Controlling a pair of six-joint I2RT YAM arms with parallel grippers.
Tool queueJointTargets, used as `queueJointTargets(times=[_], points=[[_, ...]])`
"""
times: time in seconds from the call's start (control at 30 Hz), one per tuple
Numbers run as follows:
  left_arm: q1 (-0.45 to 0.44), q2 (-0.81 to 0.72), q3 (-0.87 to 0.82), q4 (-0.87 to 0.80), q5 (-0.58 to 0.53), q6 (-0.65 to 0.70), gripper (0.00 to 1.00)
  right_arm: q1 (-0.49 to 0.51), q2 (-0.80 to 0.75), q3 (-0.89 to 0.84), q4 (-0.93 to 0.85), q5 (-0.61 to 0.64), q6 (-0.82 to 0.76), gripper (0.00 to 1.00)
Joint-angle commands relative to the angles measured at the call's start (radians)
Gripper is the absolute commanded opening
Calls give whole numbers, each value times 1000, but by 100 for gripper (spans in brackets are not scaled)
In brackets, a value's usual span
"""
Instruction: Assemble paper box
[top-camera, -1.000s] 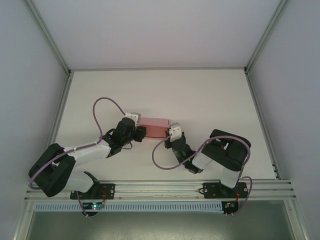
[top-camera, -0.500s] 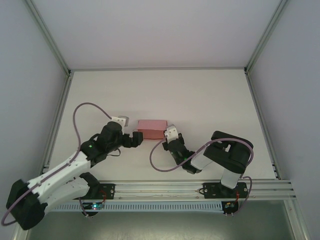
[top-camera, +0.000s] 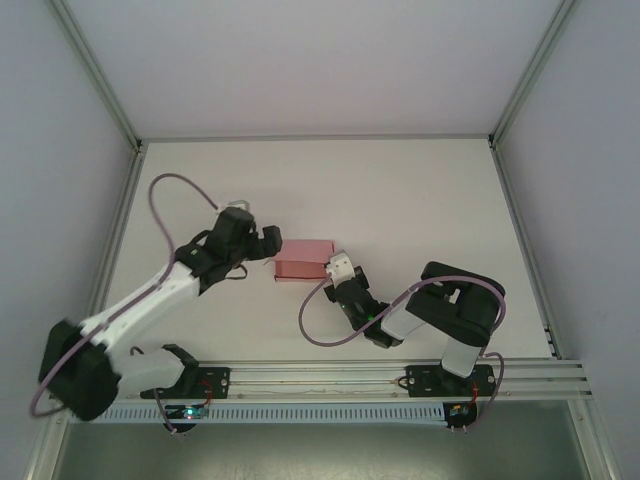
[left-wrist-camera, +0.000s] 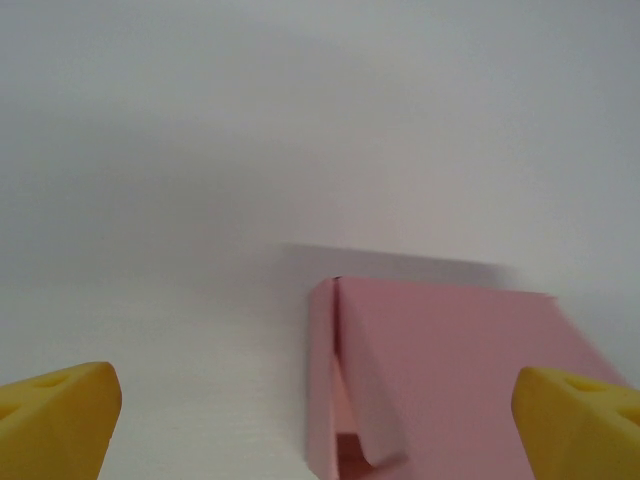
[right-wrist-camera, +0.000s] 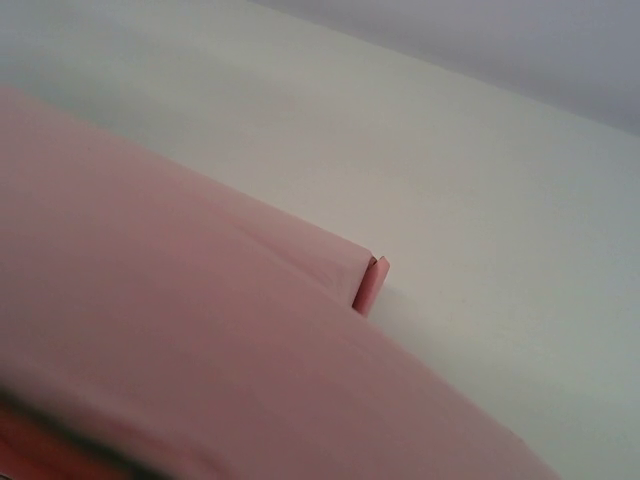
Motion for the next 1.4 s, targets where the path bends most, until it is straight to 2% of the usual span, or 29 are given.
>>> queueJointTargets(times=[0.0, 0.13, 0.2, 0.23, 0.33, 0.43, 0.53, 0.63, 0.83, 0.93, 1.0, 1.13, 1.2, 1.27, 1.37], points=[[33, 120, 49, 66, 73, 12, 100, 16, 51, -18, -138, -54, -56, 0], [56, 201, -14, 212, 221, -38, 93, 17, 53, -17, -144, -43, -48, 0], [57, 222, -48, 269, 252, -48, 84, 18, 52, -19, -146, -38, -44, 0], [57, 237, -56, 279, 258, -51, 78, 17, 52, -19, -151, -33, -43, 0], [58, 283, -76, 318, 260, -45, 68, 23, 46, -25, -147, -51, -67, 0], [59, 333, -104, 352, 213, -53, 56, 27, 42, -35, -133, -74, -103, 0], [58, 363, -151, 426, 241, -64, 53, 26, 16, -47, -139, -114, -144, 0], [59, 380, -193, 480, 236, -74, 51, 26, -32, -63, -151, -155, -170, 5], [58, 410, -211, 474, 192, -78, 42, 18, -157, -56, -313, -223, -172, 28], [59, 431, -208, 471, 172, -78, 41, 17, -222, -45, -435, -206, -157, 33], [58, 444, -206, 469, 169, -87, 38, 18, -275, -50, -499, -235, -146, 46], [58, 457, -198, 464, 177, -94, 37, 19, -409, -83, -611, -313, -81, 63], [59, 457, -198, 462, 178, -97, 37, 19, -478, -122, -644, -348, -50, 79], [59, 456, -196, 452, 171, -101, 36, 19, -555, -146, -695, -366, -9, 98], [59, 455, -195, 447, 177, -100, 36, 11, -674, -150, -791, -318, 72, 98]])
